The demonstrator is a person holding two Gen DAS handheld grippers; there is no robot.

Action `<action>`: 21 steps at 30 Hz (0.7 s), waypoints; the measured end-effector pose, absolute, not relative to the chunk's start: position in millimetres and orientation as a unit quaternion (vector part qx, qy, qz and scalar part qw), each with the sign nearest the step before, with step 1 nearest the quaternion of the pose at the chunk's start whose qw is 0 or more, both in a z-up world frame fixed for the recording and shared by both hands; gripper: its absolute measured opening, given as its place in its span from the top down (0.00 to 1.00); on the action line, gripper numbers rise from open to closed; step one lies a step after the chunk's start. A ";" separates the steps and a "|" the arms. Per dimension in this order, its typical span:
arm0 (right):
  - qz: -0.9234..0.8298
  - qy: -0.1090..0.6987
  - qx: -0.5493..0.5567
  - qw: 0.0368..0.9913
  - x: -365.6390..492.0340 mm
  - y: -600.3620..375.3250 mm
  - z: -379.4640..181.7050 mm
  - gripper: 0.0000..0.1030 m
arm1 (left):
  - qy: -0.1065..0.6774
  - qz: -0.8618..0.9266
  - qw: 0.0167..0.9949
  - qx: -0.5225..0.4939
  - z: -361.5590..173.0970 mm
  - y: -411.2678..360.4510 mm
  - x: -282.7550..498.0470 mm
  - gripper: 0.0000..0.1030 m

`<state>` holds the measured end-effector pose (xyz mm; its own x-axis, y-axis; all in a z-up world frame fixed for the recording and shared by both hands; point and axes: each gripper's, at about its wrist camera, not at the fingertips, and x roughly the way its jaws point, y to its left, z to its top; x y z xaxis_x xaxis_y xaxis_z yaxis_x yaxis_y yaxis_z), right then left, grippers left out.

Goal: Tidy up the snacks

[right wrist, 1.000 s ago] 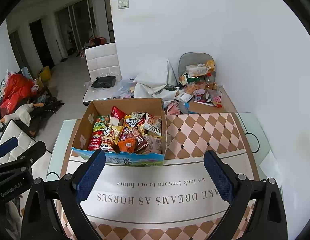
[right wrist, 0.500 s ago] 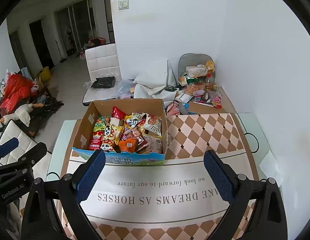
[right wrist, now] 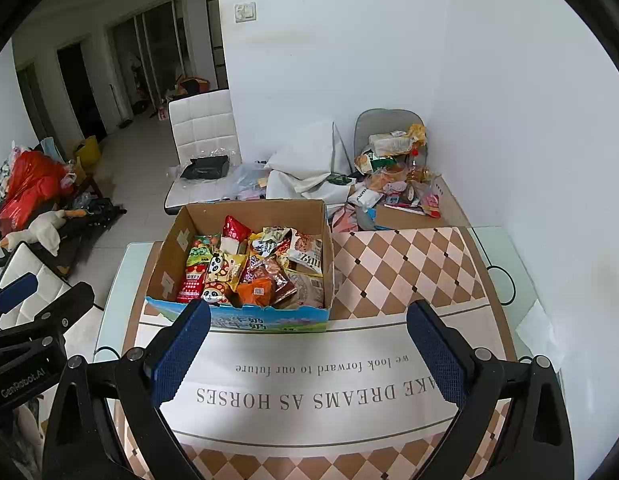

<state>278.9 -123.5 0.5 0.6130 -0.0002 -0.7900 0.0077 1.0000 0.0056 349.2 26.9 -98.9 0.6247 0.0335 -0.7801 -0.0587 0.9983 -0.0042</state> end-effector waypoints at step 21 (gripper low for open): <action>0.000 0.432 0.004 0.902 273.8 -118.6 5.8 0.02 | 0.430 0.022 0.903 -0.013 -96.6 25.6 348.9 0.06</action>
<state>273.8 -118.6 5.8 0.6276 0.0029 -0.7785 0.0047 1.0000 0.0076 348.9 25.6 -96.6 0.6294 0.0291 -0.7765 -0.0510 0.9987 -0.0039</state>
